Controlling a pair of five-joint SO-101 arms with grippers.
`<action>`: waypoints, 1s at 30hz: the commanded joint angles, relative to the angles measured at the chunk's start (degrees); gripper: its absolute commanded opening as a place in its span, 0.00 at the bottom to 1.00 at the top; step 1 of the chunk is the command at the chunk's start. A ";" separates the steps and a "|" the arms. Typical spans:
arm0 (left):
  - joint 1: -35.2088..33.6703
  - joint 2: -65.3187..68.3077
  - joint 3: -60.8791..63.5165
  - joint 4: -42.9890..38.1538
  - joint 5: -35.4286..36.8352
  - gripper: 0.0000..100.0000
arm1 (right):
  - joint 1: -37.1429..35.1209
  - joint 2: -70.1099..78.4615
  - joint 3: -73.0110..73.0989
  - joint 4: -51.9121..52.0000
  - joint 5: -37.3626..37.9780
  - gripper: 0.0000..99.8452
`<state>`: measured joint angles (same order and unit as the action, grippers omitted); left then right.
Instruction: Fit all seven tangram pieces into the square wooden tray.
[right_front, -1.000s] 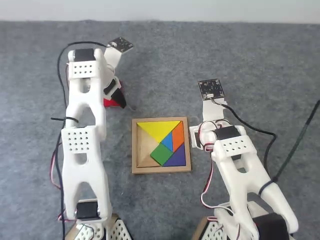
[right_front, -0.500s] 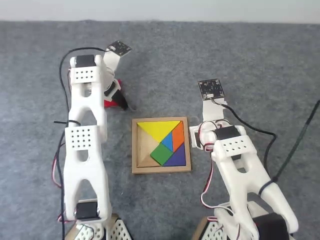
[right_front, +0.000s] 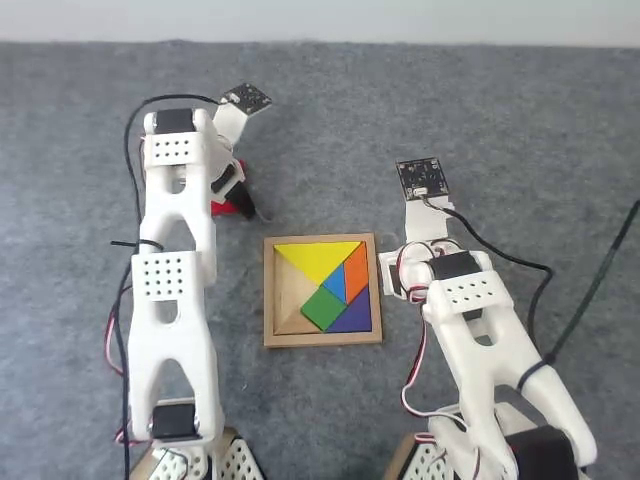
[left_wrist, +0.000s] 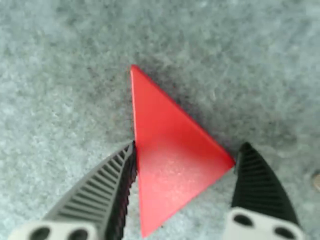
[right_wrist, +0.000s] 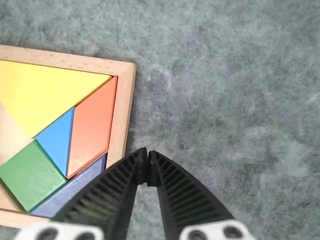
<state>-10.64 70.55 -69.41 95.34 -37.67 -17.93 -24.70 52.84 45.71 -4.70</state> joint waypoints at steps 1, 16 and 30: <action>-0.44 -0.53 -2.33 1.49 -0.88 0.24 | -0.04 -2.86 -0.62 -1.01 0.62 0.01; 0.00 -1.76 -6.73 5.27 -0.53 0.22 | 0.04 -2.86 -0.70 -1.10 0.62 0.01; 2.99 -13.63 9.63 5.36 -0.88 0.11 | 0.04 -2.86 -0.70 -1.10 0.62 0.01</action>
<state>-9.32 62.20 -62.99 98.77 -37.85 -17.93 -24.70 52.84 45.45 -4.70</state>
